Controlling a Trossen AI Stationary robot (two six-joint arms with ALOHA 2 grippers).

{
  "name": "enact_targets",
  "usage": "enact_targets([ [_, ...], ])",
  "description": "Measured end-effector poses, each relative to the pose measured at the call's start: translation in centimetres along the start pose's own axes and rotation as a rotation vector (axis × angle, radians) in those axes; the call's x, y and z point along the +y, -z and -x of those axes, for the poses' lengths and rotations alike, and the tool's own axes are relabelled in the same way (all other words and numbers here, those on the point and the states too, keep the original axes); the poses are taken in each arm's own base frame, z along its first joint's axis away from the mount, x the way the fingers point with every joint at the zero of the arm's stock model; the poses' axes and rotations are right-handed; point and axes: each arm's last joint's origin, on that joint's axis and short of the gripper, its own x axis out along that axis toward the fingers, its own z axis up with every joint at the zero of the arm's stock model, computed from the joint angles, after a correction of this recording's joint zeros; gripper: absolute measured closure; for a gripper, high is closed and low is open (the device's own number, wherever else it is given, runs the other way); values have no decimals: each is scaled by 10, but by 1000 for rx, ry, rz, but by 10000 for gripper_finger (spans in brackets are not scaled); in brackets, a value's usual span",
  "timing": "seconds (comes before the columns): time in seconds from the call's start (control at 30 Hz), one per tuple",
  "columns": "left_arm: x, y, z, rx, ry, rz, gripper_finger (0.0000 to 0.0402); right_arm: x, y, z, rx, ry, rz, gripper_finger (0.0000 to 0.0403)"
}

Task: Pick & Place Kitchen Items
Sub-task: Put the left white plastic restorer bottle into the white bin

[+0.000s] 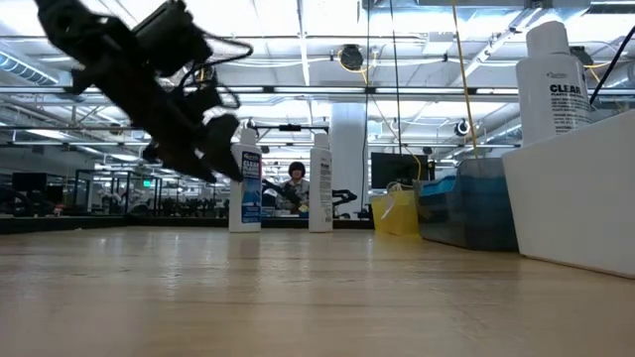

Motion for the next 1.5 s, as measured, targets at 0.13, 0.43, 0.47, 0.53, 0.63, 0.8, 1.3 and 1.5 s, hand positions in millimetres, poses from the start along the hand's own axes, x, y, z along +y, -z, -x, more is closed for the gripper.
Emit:
enact_targets([
  [0.13, 17, 19, -6, -14, -18, 58, 97, 0, 0, 0, -2, 1, 1, 140],
  [0.43, 37, 31, -16, -94, 0, 169, 94, -1, -3, 0, -28, 9, 25, 140],
  [0.47, 38, 31, -17, -89, -4, 158, 90, -1, -4, 0, -31, 10, 24, 140],
  [0.53, 39, 33, -22, -86, -15, 144, 81, -1, -5, 0, -37, 12, 24, 140],
  [0.63, 40, 34, -31, -85, -9, 156, 67, -2, -5, 0, -43, 15, 38, 140],
  [0.8, 45, 45, -47, -65, -53, 136, 53, -2, -5, 0, -43, 15, 42, 140],
  [1.3, 23, 49, -111, -105, -65, 14, 77, -1, -5, 0, -37, 13, 66, 140],
  [1.5, 21, 51, -115, -86, -74, 20, 99, -1, -4, 0, -31, 11, 70, 140],
])
